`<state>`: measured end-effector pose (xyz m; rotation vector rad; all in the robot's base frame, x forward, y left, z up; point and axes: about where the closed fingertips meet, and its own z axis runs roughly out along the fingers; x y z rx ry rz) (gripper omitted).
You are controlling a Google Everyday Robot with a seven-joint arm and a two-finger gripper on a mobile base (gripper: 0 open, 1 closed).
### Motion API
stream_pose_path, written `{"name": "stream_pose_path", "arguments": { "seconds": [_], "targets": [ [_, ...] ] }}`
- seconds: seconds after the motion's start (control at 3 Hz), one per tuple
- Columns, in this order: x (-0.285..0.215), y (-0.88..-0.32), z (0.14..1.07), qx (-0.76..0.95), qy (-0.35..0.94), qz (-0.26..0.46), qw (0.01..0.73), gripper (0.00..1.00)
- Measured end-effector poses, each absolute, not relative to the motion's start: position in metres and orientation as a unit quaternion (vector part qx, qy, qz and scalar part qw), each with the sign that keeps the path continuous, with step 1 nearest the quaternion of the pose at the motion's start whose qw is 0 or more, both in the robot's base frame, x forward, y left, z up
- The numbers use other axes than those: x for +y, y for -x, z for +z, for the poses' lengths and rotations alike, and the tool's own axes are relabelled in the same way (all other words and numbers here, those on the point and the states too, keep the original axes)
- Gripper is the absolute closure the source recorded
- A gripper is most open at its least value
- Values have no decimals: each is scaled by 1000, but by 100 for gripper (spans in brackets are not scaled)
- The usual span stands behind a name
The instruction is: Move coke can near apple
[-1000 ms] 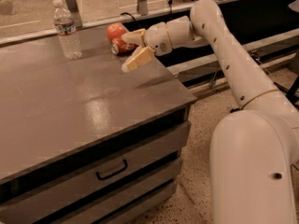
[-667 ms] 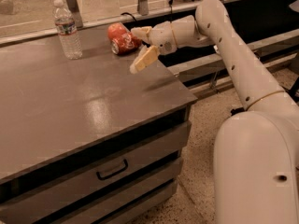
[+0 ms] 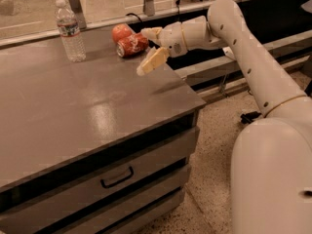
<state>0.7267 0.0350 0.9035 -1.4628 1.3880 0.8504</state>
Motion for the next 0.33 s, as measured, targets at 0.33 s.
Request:
{"name": "stream_pose_path", "arguments": {
  "seconds": [0.33],
  "targets": [
    [35,-727,903,564,594,345,459,0]
  ]
}}
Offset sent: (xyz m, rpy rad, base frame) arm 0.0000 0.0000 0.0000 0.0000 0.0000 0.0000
